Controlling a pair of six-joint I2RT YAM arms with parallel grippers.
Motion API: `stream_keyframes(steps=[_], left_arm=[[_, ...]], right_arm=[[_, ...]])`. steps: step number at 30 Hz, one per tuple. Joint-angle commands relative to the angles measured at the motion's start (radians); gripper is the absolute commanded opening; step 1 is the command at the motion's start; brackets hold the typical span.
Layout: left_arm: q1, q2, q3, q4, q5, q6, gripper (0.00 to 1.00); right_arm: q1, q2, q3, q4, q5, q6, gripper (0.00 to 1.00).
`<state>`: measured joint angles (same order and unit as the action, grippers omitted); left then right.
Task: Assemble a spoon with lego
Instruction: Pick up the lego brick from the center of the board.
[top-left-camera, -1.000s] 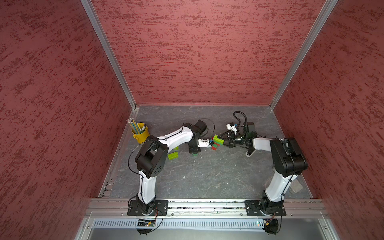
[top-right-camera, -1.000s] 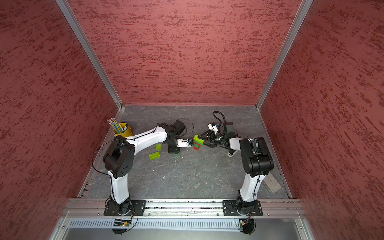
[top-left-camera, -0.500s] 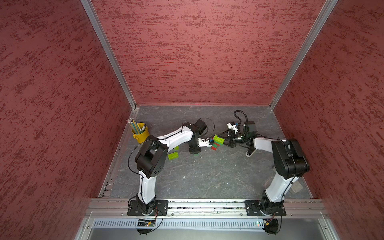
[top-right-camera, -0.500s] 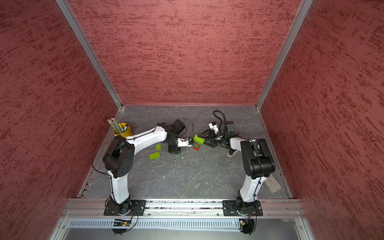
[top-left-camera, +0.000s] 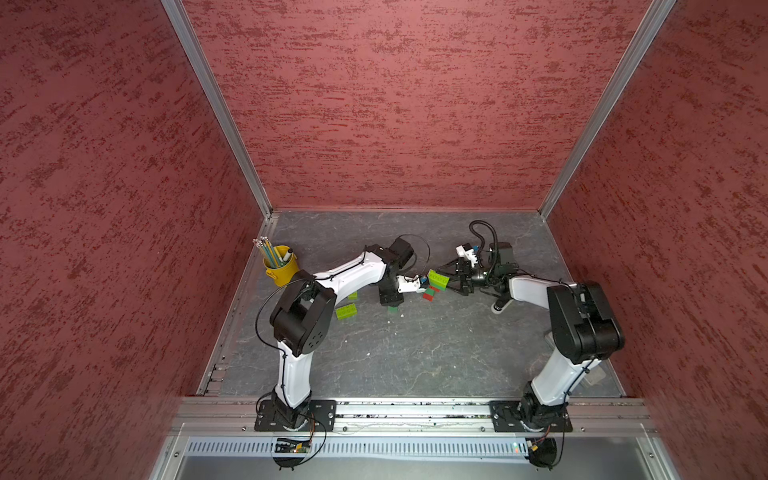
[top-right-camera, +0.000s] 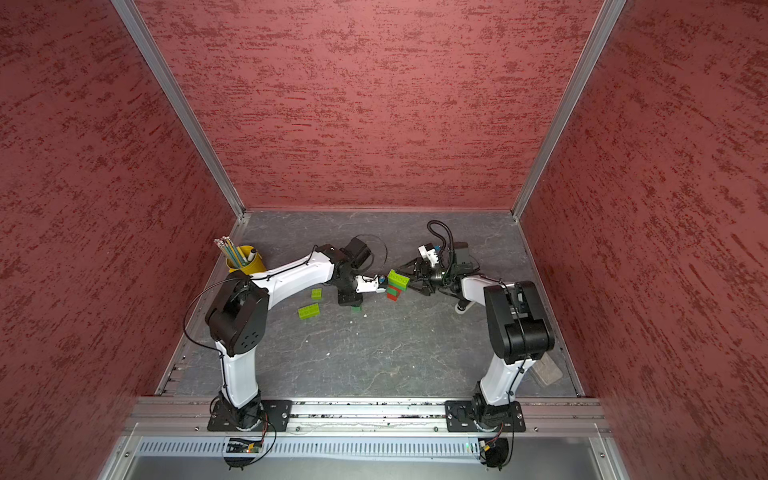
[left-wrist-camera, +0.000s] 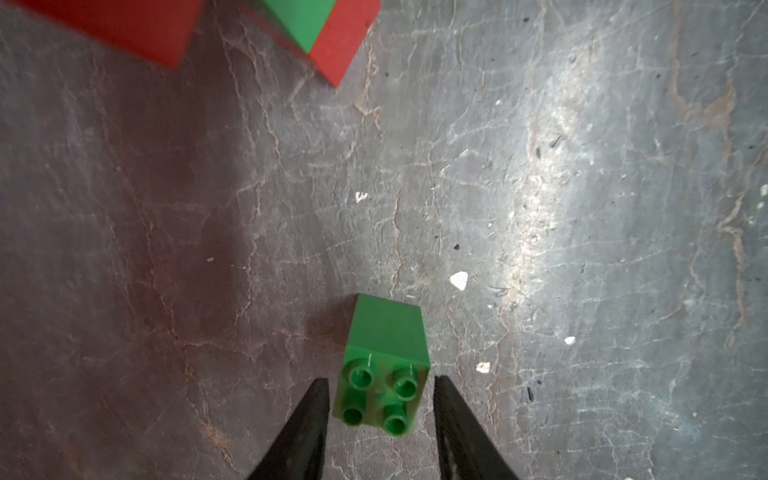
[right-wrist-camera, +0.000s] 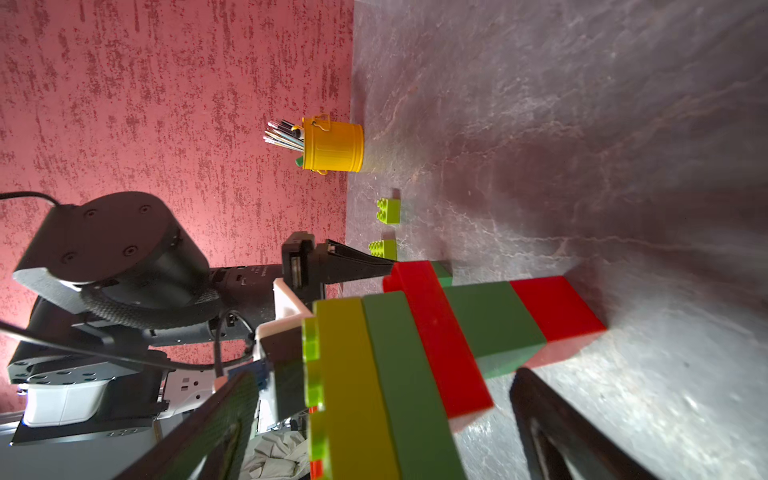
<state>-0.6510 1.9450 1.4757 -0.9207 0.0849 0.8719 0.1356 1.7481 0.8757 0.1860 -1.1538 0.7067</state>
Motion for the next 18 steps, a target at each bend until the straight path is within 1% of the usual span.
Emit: stream_keyframes(steps=[1, 7, 13, 15, 18], left_arm=[[-0.001, 0.012, 0.0, 0.006, 0.032, 0.022, 0.42], [0.001, 0.012, -0.02, 0.011, 0.033, 0.065, 0.41], [0.006, 0.021, -0.023, 0.001, 0.029, 0.077, 0.41], [0.005, 0.026, -0.028, 0.012, 0.028, 0.082, 0.41], [0.005, 0.032, -0.028, 0.023, 0.03, 0.081, 0.36]], right_arm=[[-0.002, -0.036, 0.005, -0.015, 0.013, -0.007, 0.98], [-0.004, -0.041, 0.01, -0.018, 0.012, -0.004, 0.98], [-0.01, -0.048, 0.009, -0.024, 0.014, -0.004, 0.98], [-0.012, -0.051, 0.009, -0.023, 0.014, -0.004, 0.98], [-0.018, -0.063, 0.004, -0.023, 0.018, 0.001, 0.98]])
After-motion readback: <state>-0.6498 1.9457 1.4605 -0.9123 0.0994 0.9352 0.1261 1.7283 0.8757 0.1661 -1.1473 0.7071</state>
